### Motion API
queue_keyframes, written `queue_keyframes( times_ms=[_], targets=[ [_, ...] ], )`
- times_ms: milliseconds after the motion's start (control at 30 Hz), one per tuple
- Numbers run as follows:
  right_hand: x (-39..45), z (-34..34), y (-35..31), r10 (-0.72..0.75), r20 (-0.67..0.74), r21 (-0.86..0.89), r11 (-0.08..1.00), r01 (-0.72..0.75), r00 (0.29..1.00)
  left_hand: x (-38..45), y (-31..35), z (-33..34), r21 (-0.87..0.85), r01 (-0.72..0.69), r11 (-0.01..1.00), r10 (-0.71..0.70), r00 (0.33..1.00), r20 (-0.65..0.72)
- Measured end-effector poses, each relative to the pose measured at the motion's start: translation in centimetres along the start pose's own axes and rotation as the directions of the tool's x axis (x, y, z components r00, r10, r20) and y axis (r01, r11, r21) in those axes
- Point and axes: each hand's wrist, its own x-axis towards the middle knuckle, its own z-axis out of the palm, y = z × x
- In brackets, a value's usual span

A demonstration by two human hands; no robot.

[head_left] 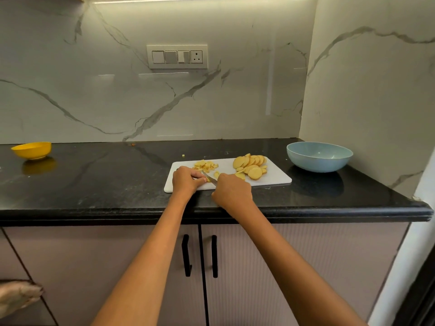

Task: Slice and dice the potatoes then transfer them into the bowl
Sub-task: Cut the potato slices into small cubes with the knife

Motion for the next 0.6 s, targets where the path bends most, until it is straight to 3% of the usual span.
queue_keyframes(
  times_ms=[367, 600],
  targets=[
    [0.0, 1.0, 0.2, -0.128, -0.063, -0.227, 0.968, 0.111, 0.99, -0.4, 0.1, 0.0, -0.001, -0.013, 1.0, 0.013, 1.0, -0.002],
    [0.0, 2.4, 2.1, -0.008, -0.196, -0.025, 1.0, 0.003, 0.981, -0.2, -0.1, 0.1, 0.014, -0.058, 0.998, 0.058, 0.998, -0.024]
  ],
)
